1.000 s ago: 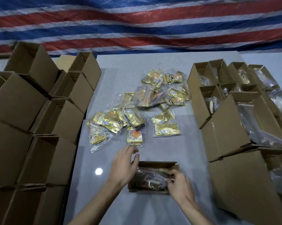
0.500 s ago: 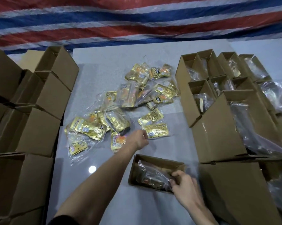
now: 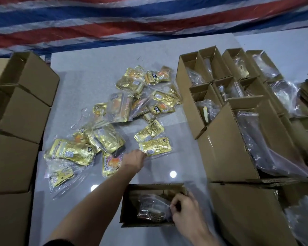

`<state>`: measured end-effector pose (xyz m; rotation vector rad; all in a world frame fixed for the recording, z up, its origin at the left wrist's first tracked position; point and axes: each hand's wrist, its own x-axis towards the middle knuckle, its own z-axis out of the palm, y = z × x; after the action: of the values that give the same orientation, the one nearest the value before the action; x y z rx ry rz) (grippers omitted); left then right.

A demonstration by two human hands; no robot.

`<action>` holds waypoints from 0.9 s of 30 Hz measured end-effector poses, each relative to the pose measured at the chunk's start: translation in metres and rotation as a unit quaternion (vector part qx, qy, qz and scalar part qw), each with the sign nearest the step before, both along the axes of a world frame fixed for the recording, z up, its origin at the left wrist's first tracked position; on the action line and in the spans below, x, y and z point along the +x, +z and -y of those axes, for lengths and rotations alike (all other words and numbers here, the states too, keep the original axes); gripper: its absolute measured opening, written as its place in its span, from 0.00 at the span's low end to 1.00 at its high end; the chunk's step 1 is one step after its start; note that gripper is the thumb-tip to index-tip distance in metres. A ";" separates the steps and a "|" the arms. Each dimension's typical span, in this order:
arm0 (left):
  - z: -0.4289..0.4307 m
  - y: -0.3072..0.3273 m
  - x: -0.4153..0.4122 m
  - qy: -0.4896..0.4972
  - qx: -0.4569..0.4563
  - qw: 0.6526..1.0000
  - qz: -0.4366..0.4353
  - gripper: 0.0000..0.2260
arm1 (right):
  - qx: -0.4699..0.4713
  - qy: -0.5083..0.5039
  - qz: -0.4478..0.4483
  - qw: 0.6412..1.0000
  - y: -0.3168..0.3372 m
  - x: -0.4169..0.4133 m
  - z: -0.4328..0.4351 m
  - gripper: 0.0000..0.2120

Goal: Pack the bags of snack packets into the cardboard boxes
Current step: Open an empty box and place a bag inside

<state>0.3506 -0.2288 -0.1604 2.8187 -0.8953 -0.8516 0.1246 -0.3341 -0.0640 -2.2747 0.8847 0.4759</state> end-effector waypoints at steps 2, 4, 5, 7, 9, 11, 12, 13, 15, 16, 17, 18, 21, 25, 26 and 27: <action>-0.002 -0.002 -0.001 -0.014 0.001 1.000 0.008 0.07 | -0.002 0.007 -0.004 1.000 -0.001 0.000 -0.001 0.05; -0.004 -0.003 -0.001 -0.018 0.004 1.000 0.009 0.10 | -0.002 0.009 -0.009 1.000 -0.001 -0.001 -0.003 0.02; -0.004 -0.003 -0.001 -0.020 0.012 1.000 0.007 0.13 | -0.007 0.010 -0.015 1.000 0.000 -0.001 -0.005 0.00; -0.002 -0.005 0.000 -0.034 0.038 0.999 0.008 0.20 | -0.023 0.013 -0.027 0.999 0.001 -0.001 -0.008 0.03; 0.002 -0.005 0.000 -0.052 0.047 0.997 0.042 0.17 | -0.023 0.004 -0.030 0.999 0.002 0.001 -0.009 0.02; 0.005 -0.005 0.000 -0.044 0.027 0.996 0.066 0.12 | -0.008 -0.013 -0.032 0.999 0.002 0.002 -0.008 0.07; 0.005 -0.005 0.000 -0.039 0.014 0.997 0.067 0.12 | 0.001 -0.018 -0.031 0.999 0.000 0.001 -0.009 0.10; 0.004 -0.005 -0.001 -0.036 -0.003 0.997 0.063 0.12 | 0.008 -0.019 -0.028 0.999 -0.002 0.001 -0.009 0.12; 0.001 -0.002 -0.001 -0.033 -0.048 0.996 0.061 0.10 | 0.015 -0.021 -0.016 1.000 -0.005 -0.002 -0.008 0.14; -0.001 0.000 -0.001 -0.027 -0.081 0.994 0.061 0.10 | 0.018 -0.022 -0.007 1.000 -0.007 -0.004 -0.007 0.14; -0.003 0.003 -0.001 -0.024 -0.121 0.991 0.061 0.11 | 0.021 -0.020 0.001 1.000 -0.008 -0.005 -0.006 0.13; -0.006 0.008 -0.001 -0.020 -0.161 0.985 0.056 0.11 | 0.023 -0.015 0.008 1.000 -0.010 -0.005 -0.005 0.12; -0.013 0.028 -0.006 0.010 -0.257 0.966 0.020 0.06 | 0.031 -0.014 0.017 0.999 -0.008 -0.003 -0.003 0.20; -0.019 0.057 -0.010 0.058 -0.320 0.945 -0.012 0.02 | 0.091 -0.010 0.009 0.996 0.001 0.002 -0.002 0.30; -0.020 0.065 -0.011 0.069 -0.335 0.940 -0.009 0.02 | 0.103 -0.006 0.007 0.995 0.002 0.002 -0.001 0.30; -0.021 0.073 -0.011 0.081 -0.347 0.934 -0.006 0.03 | 0.110 -0.004 0.007 0.994 0.002 0.001 -0.001 0.28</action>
<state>0.3393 -0.2076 -0.0870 2.2205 -0.7524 -0.4118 0.1257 -0.3331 -0.0616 -2.0712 0.7931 0.5272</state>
